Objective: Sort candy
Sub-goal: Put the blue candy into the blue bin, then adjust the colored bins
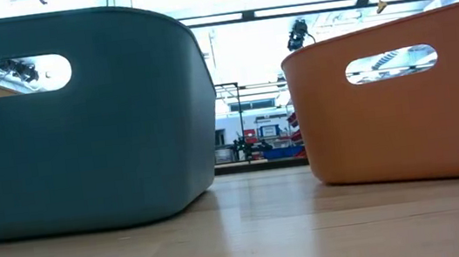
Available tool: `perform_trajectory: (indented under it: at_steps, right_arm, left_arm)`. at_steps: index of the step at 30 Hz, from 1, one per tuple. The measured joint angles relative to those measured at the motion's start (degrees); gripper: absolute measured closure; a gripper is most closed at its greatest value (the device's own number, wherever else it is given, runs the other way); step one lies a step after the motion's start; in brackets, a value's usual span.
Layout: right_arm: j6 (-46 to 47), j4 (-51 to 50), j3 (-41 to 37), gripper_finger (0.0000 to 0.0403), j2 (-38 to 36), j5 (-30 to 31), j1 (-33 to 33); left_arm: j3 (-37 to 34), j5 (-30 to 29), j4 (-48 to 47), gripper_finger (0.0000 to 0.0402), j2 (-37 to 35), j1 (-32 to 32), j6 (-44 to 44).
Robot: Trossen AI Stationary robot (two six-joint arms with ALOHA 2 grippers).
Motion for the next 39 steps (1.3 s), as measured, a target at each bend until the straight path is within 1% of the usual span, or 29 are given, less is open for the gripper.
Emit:
perform_trajectory:
  at_steps: [3, 6, 10, 15, 19, 28, 34, 37, 39]
  right_arm:
    - [0.4, 4.6, 0.0, 0.0338, 4.1, 0.0, -0.4]
    - [1.9, 6.8, 0.0, 0.0337, 7.4, 0.0, -0.8]
    - [2.7, 7.8, 0.0, 0.0336, 10.2, 0.1, -1.1]
    - [2.3, 9.1, 0.0, 0.0335, 12.4, 1.7, -1.1]
    - [2.5, 9.0, 0.0, 0.0326, 12.5, 2.7, -1.1]
    - [3.1, 8.5, 0.0, 0.0287, 12.4, 3.0, -1.1]
    - [2.7, 8.5, 0.0, 0.0282, 12.4, 3.0, -1.1]
    - [-0.2, 8.1, 0.0, 0.0283, 11.4, 3.0, -1.0]
    - [-2.3, 7.5, 0.0, 0.0283, 9.4, 3.1, -0.5]
  left_arm:
    - [0.0, -0.1, 0.1, 0.0401, 0.0, -0.1, -0.1]
    - [0.0, -0.2, 0.1, 0.0401, 0.0, -0.1, -0.1]
    - [0.0, -0.2, 0.1, 0.0401, 0.0, -0.1, -0.1]
    - [0.0, -0.2, 0.1, 0.0401, 0.0, -0.1, -0.1]
    - [0.0, -0.3, 0.1, 0.0401, 0.0, -0.1, -0.2]
    - [0.0, -0.3, 0.1, 0.0401, 0.0, -0.1, -0.2]
    - [0.0, -0.3, 0.1, 0.0401, 0.0, -0.1, -0.2]
    - [0.0, -0.2, 0.1, 0.0401, 0.0, -0.1, -0.2]
    - [0.0, 0.3, 0.4, 0.0401, 0.0, -0.1, -0.2]
